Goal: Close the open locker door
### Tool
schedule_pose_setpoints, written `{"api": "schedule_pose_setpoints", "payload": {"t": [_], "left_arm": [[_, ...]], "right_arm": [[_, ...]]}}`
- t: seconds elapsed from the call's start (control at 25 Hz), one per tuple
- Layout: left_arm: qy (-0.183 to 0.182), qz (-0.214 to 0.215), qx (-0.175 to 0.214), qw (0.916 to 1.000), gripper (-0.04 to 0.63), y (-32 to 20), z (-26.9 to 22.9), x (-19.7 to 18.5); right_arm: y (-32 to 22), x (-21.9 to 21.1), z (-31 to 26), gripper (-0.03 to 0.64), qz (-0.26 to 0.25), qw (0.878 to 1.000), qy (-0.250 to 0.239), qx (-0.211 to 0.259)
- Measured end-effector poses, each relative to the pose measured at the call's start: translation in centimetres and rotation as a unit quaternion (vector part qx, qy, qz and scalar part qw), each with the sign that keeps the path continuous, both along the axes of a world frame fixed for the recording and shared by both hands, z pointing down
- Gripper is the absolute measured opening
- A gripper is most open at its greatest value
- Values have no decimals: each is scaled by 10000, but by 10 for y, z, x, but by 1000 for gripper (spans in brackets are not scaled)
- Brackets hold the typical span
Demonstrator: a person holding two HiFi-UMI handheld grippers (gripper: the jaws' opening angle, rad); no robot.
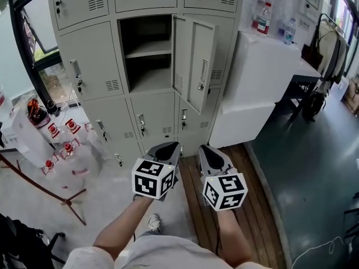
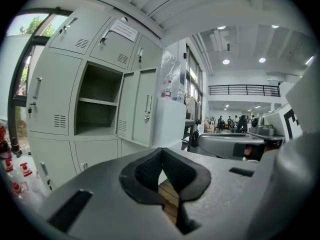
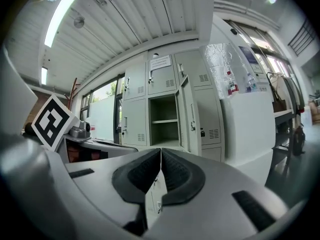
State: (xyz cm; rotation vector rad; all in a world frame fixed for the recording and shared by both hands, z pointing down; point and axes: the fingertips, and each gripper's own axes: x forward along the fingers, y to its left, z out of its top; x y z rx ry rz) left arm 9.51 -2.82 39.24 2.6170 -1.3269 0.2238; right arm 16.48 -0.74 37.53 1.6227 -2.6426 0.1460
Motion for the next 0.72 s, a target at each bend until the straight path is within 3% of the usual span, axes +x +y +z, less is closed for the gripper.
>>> {"api": "schedule_pose_setpoints", "payload": {"t": [0.44,0.72], "left_arm": [[127,484,64,9987,6,-78,-18,-24],[139,1009,12,9948,6,-110,-14,-23]], "right_arm": [[-74,-10,-31,5,535,9983,-15,230],[-106,-13,-41,6,936,9951,-9,319]]}}
